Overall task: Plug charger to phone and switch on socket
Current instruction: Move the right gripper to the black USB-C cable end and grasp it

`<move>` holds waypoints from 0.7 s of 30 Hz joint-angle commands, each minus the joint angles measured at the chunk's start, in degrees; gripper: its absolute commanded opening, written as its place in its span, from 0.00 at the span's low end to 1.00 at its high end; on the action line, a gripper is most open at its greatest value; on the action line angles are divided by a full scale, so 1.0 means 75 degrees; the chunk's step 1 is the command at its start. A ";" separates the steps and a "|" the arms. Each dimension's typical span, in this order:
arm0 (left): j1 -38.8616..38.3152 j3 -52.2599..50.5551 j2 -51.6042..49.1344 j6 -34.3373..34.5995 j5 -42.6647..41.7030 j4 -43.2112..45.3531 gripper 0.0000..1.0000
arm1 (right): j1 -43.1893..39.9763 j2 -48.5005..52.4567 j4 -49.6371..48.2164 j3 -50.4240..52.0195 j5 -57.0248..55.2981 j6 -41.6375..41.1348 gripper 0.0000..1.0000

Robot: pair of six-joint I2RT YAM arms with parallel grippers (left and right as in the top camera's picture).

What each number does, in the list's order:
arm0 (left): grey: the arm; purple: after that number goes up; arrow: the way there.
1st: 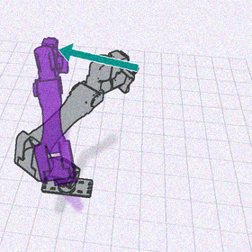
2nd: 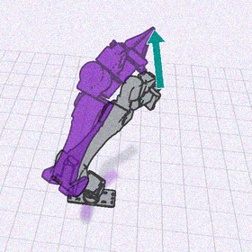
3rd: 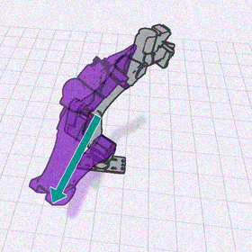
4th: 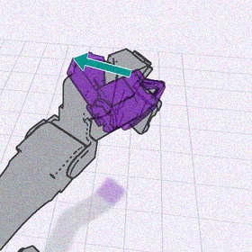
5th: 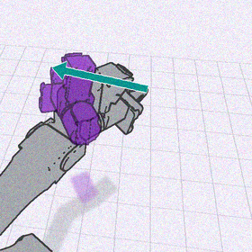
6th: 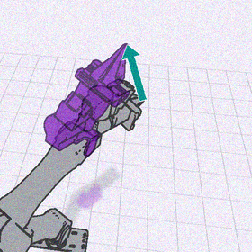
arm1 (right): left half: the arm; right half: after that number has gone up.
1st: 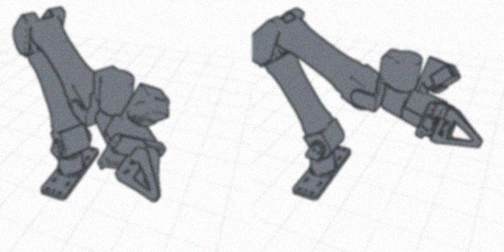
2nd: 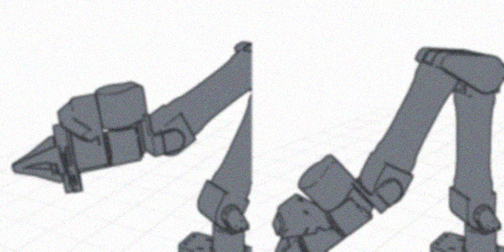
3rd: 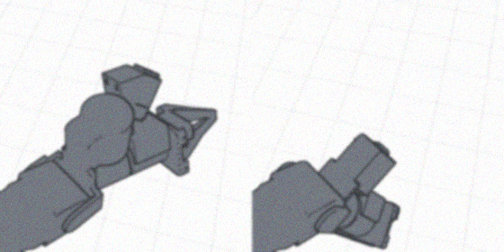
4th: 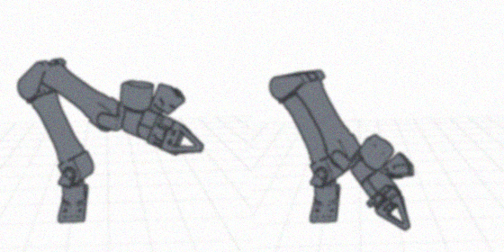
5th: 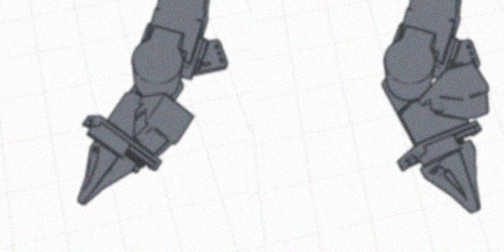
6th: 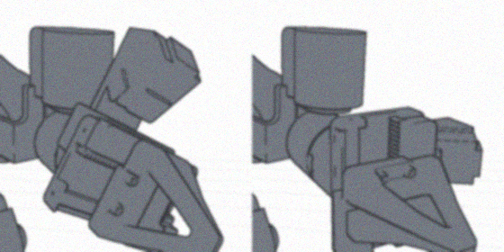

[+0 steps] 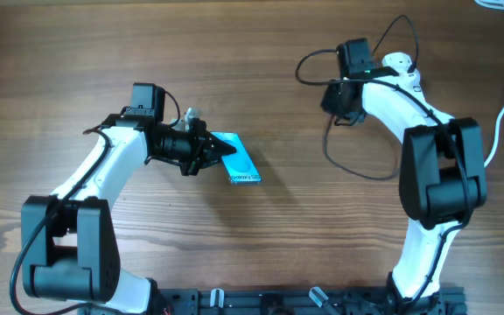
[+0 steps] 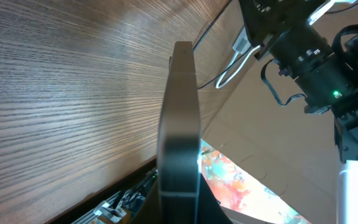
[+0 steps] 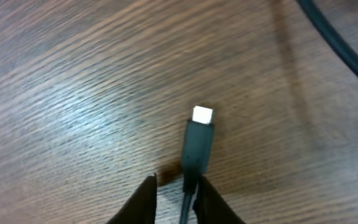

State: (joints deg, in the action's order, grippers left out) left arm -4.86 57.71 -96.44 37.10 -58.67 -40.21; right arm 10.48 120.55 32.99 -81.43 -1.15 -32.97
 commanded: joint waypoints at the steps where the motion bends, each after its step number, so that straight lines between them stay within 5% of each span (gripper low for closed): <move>1: -0.0023 0.0032 0.0009 -0.0146 -0.0376 0.0017 0.04 | 0.0758 0.0446 0.0119 0.0058 0.0166 0.1684 0.05; 7: -0.0023 0.0035 0.0009 -0.0149 -0.0376 0.0015 0.04 | 0.1789 0.0443 0.1982 0.0058 0.1090 0.1824 0.05; 11: -0.0023 0.0032 0.0009 -0.0152 -0.0373 -0.0073 0.04 | 0.2087 0.0443 0.1932 0.0055 0.0927 0.1778 0.34; 16: -0.0023 0.0035 0.0009 -0.0152 -0.0376 -0.0099 0.04 | 0.1900 0.0443 0.1443 0.0055 0.0131 0.1498 0.52; 21: -0.0023 0.0035 0.0009 -0.0149 -0.0376 -0.0099 0.04 | 0.1900 0.0443 0.1399 0.0152 -0.0061 0.1545 0.41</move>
State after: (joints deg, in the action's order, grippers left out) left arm -4.86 57.71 -96.44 37.10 -58.67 -40.93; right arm 25.30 120.60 42.68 -83.11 0.30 -21.15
